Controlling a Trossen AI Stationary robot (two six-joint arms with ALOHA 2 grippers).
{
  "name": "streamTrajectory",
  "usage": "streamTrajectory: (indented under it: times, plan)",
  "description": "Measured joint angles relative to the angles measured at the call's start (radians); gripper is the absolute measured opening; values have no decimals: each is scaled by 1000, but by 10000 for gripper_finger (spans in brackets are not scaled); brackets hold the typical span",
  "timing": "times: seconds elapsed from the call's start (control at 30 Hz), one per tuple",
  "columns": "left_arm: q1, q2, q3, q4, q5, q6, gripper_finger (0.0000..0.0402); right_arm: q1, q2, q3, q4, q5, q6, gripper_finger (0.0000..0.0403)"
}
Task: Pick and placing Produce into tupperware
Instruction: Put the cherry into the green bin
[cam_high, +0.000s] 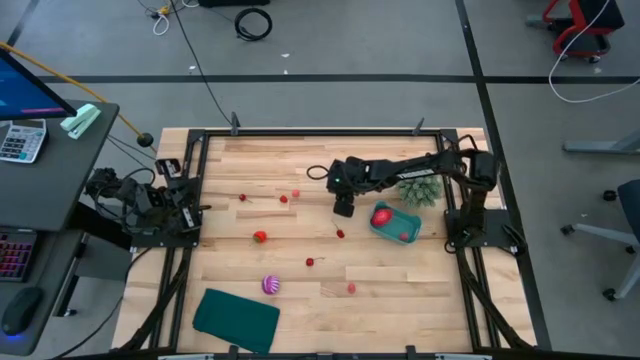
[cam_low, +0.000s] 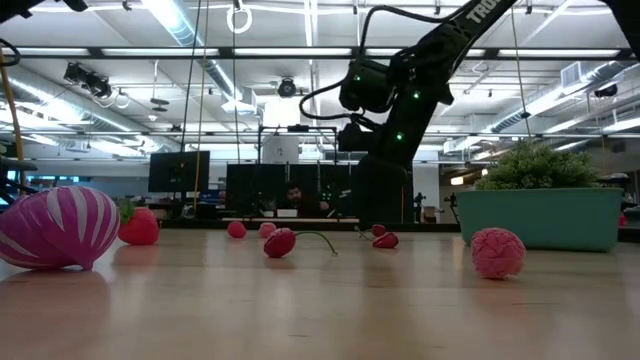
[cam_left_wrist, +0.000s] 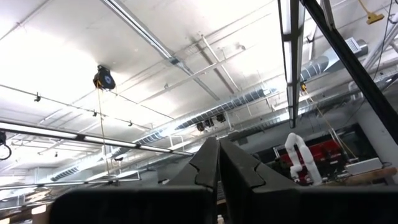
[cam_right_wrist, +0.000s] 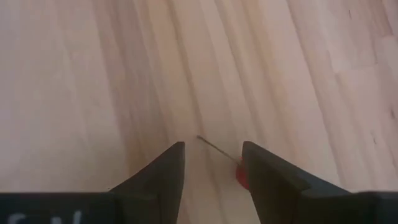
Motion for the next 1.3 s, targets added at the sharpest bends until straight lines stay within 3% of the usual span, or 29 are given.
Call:
streamTrajectory:
  times: [0.5,0.87,1.17,1.3]
  plan:
    - [0,0,0,3,0,2,21,-13,45,0,8,18,-21,165]
    - [0,0,0,6,0,2,10,-38,66,2,6,-3,-24,95]
    - [0,0,0,7,0,2,22,-46,65,-1,60,29,-17,10]
    - [0,0,0,7,0,3,24,-48,65,-1,80,59,4,9]
